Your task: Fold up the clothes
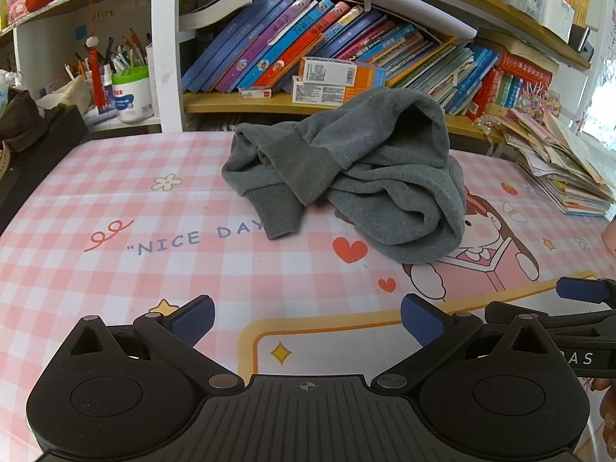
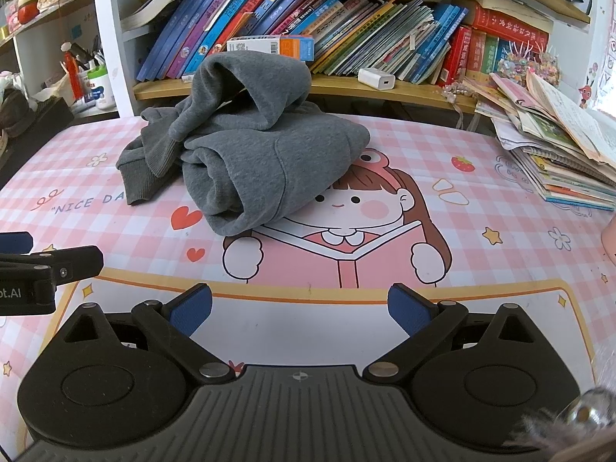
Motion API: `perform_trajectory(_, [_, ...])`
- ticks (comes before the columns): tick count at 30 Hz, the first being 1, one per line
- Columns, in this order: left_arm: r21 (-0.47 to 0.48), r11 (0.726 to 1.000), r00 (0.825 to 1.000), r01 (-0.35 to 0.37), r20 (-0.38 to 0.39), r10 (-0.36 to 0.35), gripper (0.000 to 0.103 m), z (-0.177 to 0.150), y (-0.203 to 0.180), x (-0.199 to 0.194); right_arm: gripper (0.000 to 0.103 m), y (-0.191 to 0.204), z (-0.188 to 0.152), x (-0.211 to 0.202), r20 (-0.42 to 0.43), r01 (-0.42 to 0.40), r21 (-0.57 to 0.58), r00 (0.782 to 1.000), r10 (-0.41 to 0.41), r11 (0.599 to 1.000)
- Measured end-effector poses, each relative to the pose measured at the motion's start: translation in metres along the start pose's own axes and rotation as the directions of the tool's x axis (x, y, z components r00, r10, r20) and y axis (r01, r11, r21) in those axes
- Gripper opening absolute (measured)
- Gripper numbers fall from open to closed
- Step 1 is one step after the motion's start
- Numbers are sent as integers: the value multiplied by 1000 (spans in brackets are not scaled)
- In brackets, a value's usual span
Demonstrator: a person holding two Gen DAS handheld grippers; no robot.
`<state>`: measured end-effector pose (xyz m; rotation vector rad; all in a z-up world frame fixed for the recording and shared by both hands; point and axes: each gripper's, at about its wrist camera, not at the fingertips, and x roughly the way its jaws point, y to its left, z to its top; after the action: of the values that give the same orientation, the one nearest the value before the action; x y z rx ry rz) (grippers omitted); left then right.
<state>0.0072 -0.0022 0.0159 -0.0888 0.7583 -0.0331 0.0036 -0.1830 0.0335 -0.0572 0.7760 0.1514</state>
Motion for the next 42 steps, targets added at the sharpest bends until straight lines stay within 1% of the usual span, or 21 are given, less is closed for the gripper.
perform_trajectory(20, [-2, 1000, 1000, -3, -6, 3, 103, 0, 1, 1, 99, 0, 0, 0, -2, 2, 1, 1000, -2, 1000])
perform_trajectory(31, [7, 1000, 1000, 9, 1, -9, 103, 1, 1, 0, 99, 1, 0, 0, 2, 0, -4, 1000, 0, 1000])
perform_trajectory(37, [7, 1000, 1000, 3, -18, -3, 103, 1, 2, 0, 99, 4, 0, -1, 7, -4, -14, 1000, 4, 1000])
perform_trajectory(40, [-8, 999, 999, 36, -26, -36, 103, 0, 7, -2, 98, 5, 3, -1, 13, -9, -20, 1000, 9, 1000])
perform_trajectory(42, [-14, 999, 999, 39, -14, -39, 103, -1, 10, -5, 98, 6, 6, 0, 16, -18, -23, 1000, 19, 1000])
